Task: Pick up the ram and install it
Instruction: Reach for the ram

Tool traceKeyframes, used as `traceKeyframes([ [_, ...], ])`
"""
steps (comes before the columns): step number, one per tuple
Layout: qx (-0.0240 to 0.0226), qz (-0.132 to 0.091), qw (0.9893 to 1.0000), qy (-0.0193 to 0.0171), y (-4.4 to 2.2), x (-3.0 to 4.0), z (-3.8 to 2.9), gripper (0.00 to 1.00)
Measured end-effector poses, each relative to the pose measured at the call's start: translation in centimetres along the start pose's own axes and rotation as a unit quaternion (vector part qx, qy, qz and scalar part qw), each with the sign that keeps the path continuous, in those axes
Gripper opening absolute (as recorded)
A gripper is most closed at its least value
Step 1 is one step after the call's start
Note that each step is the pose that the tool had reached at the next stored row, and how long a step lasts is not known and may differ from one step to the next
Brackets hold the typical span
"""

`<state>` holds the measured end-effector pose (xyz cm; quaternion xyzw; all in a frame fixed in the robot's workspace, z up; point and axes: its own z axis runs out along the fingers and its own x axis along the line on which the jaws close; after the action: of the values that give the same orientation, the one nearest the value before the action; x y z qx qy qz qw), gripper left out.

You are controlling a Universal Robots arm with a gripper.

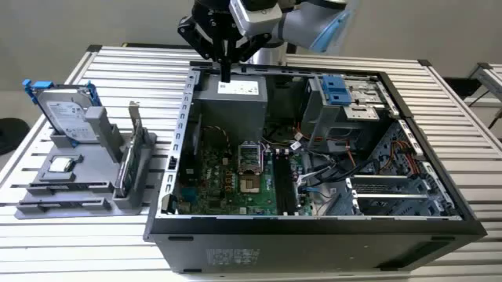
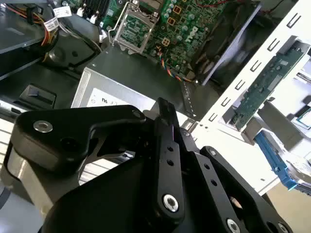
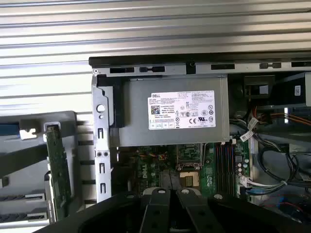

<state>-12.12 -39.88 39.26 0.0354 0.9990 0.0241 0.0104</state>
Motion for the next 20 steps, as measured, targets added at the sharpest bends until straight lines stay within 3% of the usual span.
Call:
traceKeyframes([
  [11,0.0,0.0,1.0,0.0,0.0,0.04,0.0,0.0],
  [20,0.0,0.0,1.0,0.0,-0.08,1.18,-0.03,0.0],
])
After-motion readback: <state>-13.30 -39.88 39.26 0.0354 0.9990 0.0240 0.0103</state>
